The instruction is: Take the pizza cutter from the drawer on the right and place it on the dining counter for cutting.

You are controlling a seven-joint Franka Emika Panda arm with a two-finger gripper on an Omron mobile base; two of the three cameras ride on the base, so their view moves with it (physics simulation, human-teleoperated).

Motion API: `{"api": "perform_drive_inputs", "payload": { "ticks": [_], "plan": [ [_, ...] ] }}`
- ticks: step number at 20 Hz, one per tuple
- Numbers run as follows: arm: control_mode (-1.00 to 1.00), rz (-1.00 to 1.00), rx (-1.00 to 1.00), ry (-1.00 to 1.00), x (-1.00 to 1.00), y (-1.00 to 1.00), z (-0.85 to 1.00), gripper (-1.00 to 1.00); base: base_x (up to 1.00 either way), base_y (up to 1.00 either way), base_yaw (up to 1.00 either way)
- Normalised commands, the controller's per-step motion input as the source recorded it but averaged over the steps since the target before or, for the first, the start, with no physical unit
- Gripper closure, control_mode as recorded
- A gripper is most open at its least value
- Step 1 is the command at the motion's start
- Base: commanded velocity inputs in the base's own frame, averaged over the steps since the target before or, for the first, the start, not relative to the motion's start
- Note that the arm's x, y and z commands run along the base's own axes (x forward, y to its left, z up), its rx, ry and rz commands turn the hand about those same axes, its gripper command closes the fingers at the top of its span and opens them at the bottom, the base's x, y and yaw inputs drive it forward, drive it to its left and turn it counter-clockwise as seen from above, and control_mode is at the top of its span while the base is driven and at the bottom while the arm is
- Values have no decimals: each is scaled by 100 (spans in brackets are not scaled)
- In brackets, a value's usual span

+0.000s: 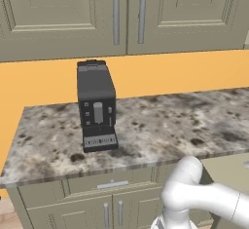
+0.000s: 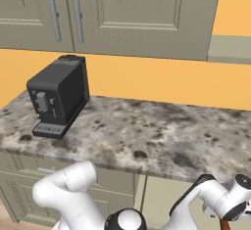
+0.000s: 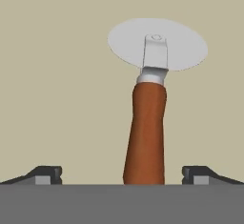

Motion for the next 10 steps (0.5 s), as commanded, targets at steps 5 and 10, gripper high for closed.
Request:
{"api": "perform_drive_inputs", "payload": {
  "ticks": [5,10],
  "plan": [
    [-100,0,0,-1,2,-14,-26,-100,0,0,0],
    [-100,0,1,0,15,-13,-11,-100,0,0,0]
  ]
}}
